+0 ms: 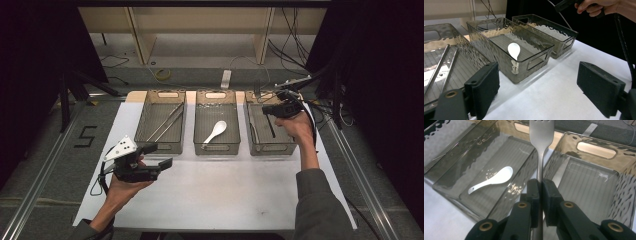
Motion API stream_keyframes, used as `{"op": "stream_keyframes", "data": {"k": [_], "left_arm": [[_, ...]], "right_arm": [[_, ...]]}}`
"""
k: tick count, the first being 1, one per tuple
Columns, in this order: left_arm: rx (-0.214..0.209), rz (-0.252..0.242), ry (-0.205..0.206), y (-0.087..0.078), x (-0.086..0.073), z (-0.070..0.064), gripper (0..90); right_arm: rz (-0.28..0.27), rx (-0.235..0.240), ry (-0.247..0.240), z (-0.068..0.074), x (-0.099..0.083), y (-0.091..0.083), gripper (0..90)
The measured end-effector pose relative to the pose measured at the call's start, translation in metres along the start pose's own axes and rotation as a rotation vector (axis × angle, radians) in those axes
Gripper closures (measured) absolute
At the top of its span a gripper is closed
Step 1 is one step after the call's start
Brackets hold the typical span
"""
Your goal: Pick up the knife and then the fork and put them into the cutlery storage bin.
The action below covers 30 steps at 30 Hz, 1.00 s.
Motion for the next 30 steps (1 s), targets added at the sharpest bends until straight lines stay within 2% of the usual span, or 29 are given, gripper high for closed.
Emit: {"op": "stream_keyframes", "data": {"k": [20,30], "left_arm": [[0.001,-0.007,-0.002,-0.001,0.001,0.001,17.8],[0.002,-0.01,-0.002,-0.001,0.001,0.001,17.8]], "right_arm": [[-0.002,-0.039,0.065,-0.012,-0.01,0.022,85.1],[0.025,-0.049,0.097,-0.016,-0.025,0.038,85.1]]}}
Point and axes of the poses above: each handheld gripper's, and its own axes: y roughly forward along the jaws, x roughly out of its top, z roughly to its left, the point moved 7 cm from there along y, roughly forward along the jaws, and after that the axes turned 2 degrees about -y, right-handed, at the moved point
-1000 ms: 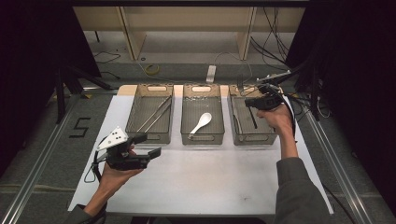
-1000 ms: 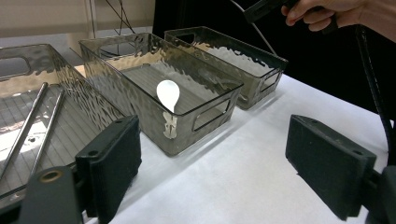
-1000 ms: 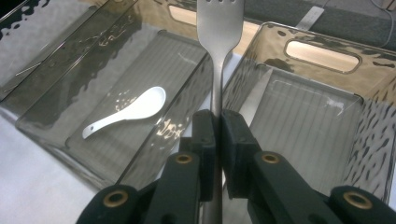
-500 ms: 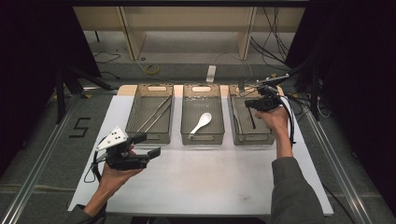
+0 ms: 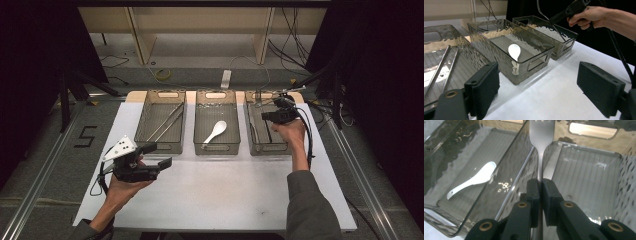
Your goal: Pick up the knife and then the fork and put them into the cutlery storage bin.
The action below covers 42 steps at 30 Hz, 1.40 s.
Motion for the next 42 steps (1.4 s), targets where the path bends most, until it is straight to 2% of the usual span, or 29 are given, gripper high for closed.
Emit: {"op": "stream_keyframes", "data": {"k": [9,15,16,19,22,28,31,36,42], "left_arm": [[-0.001,0.0,0.002,0.0,0.0,0.0,17.8],[-0.001,0.002,0.002,0.0,0.0,0.0,17.8],[-0.001,0.002,0.002,0.0,0.0,0.0,17.8],[-0.001,0.003,0.003,0.0,0.0,0.0,17.8],[-0.002,0.003,0.003,0.0,0.0,0.0,17.8],[-0.001,0.003,0.003,0.0,0.0,0.0,17.8],[-0.001,0.004,0.004,0.0,0.0,0.0,17.8],[0.0,0.004,0.003,0.0,0.0,0.0,17.8],[0.002,0.006,0.005,0.0,-0.001,-0.001,17.8]], "right_arm": [[0.016,-0.001,0.017,0.0,-0.008,0.01,84.9],[0.048,-0.013,0.028,-0.001,-0.015,0.017,83.8],[0.06,-0.014,0.034,-0.001,-0.016,0.018,82.3],[0.07,-0.008,0.052,-0.001,-0.017,0.02,64.3],[0.07,-0.018,0.056,0.001,-0.015,0.018,56.1],[0.044,-0.014,0.044,0.004,-0.012,0.012,48.3],[0.016,0.006,0.036,0.01,-0.01,0.007,43.8],[-0.055,0.056,-0.026,0.033,-0.008,-0.009,36.9],[-0.153,0.144,-0.063,0.061,-0.015,-0.03,31.9]]}}
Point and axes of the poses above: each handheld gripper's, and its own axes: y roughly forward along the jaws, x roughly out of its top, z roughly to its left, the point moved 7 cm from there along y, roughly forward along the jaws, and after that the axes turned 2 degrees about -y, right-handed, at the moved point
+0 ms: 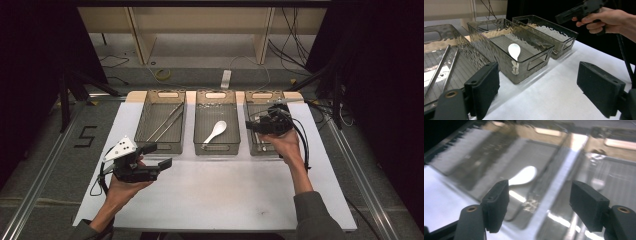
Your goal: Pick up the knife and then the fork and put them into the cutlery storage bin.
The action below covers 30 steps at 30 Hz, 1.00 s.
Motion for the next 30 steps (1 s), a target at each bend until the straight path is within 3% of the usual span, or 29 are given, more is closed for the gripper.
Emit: {"op": "stream_keyframes", "data": {"k": [7,18,22,30], "left_arm": [[0.004,0.001,-0.006,-0.001,-0.001,0.0,17.8],[-0.007,-0.004,-0.03,-0.002,-0.001,0.001,17.8],[-0.009,-0.011,-0.041,-0.004,-0.001,0.0,17.8],[-0.023,-0.006,-0.051,-0.004,-0.002,-0.003,17.7]], "right_arm": [[-0.098,0.035,-0.05,0.029,-0.013,-0.02,31.5],[-0.178,0.126,-0.079,0.061,-0.043,-0.04,29.5],[-0.193,0.148,-0.077,0.069,-0.062,-0.045,29.0],[-0.22,0.145,-0.089,0.073,-0.089,-0.058,28.5]]}}
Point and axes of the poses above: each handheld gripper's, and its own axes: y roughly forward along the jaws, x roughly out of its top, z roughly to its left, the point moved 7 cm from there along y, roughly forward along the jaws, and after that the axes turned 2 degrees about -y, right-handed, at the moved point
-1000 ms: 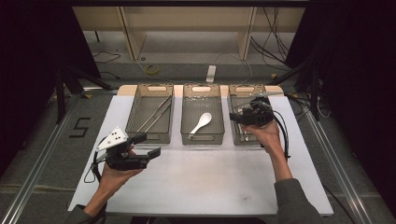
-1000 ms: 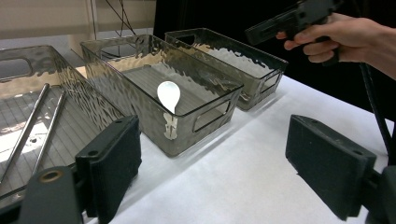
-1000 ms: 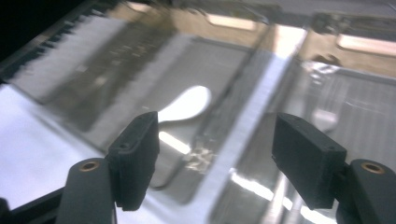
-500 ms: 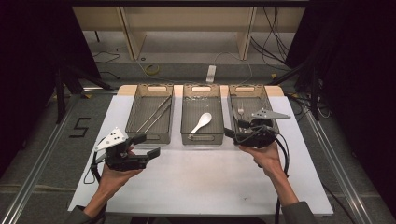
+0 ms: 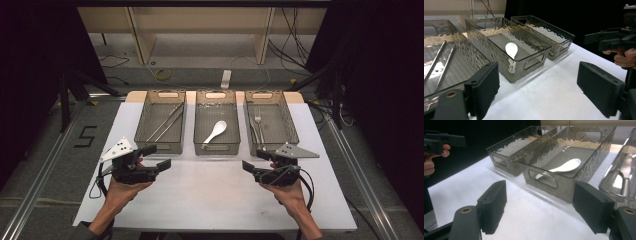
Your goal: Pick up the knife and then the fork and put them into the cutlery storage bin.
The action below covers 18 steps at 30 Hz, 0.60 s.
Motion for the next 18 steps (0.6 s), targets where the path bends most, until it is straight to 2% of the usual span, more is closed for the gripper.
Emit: {"op": "stream_keyframes", "data": {"k": [1,4,10,16,18], "left_arm": [[-0.001,0.0,0.001,0.0,0.0,-0.001,17.7],[-0.007,0.0,0.001,-0.001,-0.001,-0.003,17.7],[-0.019,0.014,-0.004,-0.002,-0.004,-0.007,17.4],[-0.019,0.023,-0.004,-0.002,-0.007,-0.008,17.3],[-0.022,0.022,-0.011,-0.003,-0.007,-0.008,17.3]], "right_arm": [[-0.002,-0.005,-0.011,0.0,-0.002,-0.002,28.4],[-0.016,0.004,0.009,0.003,-0.008,-0.009,26.9],[-0.027,-0.011,-0.007,0.007,-0.019,-0.021,24.1],[-0.014,-0.04,0.018,0.004,-0.031,-0.028,23.9],[-0.006,-0.046,0.003,0.004,-0.033,-0.03,23.5]]}}
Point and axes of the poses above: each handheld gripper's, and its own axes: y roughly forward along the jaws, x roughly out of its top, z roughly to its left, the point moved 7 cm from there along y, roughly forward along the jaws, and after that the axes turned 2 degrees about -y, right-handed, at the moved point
